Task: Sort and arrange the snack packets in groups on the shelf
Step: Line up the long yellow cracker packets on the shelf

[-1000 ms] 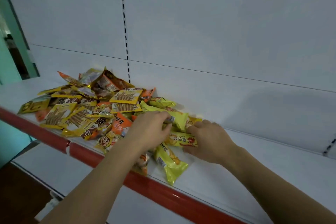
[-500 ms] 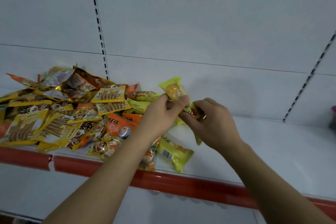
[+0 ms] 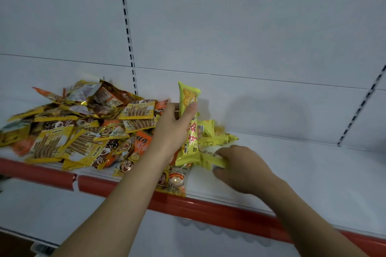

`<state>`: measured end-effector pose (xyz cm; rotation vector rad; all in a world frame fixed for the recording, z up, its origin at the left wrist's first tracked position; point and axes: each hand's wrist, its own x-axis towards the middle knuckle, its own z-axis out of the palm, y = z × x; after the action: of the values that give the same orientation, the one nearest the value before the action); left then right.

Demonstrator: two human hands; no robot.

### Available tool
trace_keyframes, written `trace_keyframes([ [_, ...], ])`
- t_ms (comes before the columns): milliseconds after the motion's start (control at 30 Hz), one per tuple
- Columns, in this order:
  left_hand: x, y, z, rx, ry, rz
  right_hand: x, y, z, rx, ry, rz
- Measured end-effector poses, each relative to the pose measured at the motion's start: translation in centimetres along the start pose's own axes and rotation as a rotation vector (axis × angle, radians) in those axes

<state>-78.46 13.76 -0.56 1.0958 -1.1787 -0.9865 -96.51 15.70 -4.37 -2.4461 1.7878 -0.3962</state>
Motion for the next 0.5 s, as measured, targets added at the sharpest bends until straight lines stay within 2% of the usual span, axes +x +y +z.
trace_keyframes([
  [133, 0.2, -0.7, 0.5, -0.087, 0.037, -0.07, -1.4, 3.1, -3.7, 0.03, 0.058, 0.115],
  [233, 0.1, -1.3, 1.6, -0.13, 0.047, -0.109, -2.4, 3.9, -5.7, 0.233, 0.169, 0.203],
  [333, -0.1, -1.8, 3.2, -0.162, 0.06, -0.143, -2.2, 2.7, -5.2, 0.393, 0.321, 0.199],
  [500, -0.3, -1.5, 4.7, -0.218, 0.057, -0.153, -1.1, -0.8, -2.0, 0.448, 0.364, 0.132],
])
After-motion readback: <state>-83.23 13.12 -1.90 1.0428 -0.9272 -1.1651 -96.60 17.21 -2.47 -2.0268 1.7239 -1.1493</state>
